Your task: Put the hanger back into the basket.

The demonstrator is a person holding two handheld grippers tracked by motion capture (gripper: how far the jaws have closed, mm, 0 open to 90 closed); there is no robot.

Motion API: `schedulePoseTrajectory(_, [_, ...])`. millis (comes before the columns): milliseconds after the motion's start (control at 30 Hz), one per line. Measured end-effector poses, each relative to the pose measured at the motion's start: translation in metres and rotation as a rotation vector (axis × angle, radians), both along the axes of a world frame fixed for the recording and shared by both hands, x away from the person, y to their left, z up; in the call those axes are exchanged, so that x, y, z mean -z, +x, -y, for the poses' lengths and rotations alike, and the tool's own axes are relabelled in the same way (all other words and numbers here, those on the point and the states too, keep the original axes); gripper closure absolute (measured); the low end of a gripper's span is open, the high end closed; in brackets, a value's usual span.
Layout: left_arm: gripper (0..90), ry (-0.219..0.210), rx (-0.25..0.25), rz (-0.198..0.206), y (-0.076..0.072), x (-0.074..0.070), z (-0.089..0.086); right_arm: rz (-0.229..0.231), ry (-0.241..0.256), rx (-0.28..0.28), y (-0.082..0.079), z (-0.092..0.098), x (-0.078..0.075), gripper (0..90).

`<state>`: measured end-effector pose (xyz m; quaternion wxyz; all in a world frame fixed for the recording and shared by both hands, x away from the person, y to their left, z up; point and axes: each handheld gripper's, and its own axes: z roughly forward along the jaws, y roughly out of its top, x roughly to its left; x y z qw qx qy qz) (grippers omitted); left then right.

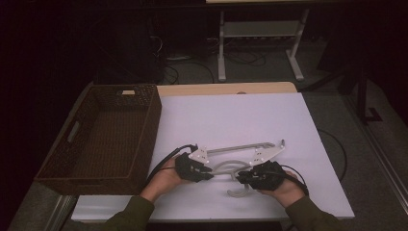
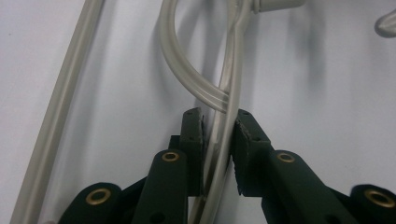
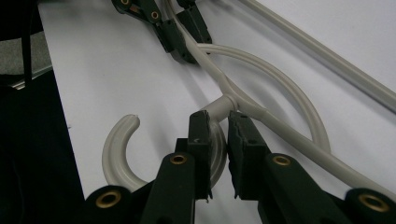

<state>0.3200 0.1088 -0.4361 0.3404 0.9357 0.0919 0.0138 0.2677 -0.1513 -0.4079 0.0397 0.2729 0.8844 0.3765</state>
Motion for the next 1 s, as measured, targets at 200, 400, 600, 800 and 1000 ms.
schedulePoseTrajectory(200, [80.7,-0.001,0.040,-0.001,-0.003,0.000,0.001,0.011,0.005,0.007,0.002,0.003,0.001,78.4])
schedulePoseTrajectory(400, [81.6,-0.008,0.050,-0.018,-0.003,0.000,0.001,0.013,0.028,0.032,0.004,0.005,-0.001,62.8])
schedulePoseTrajectory(600, [81.6,-0.008,0.049,-0.031,-0.003,0.001,0.002,0.045,0.049,0.084,0.005,0.005,-0.002,34.6])
schedulePoseTrajectory(800, [81.8,-0.035,0.034,-0.031,-0.003,-0.004,-0.001,0.107,0.136,0.135,0.006,0.015,-0.006,18.1])
schedulePoseTrajectory(1000, [82.0,-0.057,0.010,-0.033,-0.002,-0.008,-0.005,0.189,0.240,0.218,0.004,0.039,-0.016,16.5])
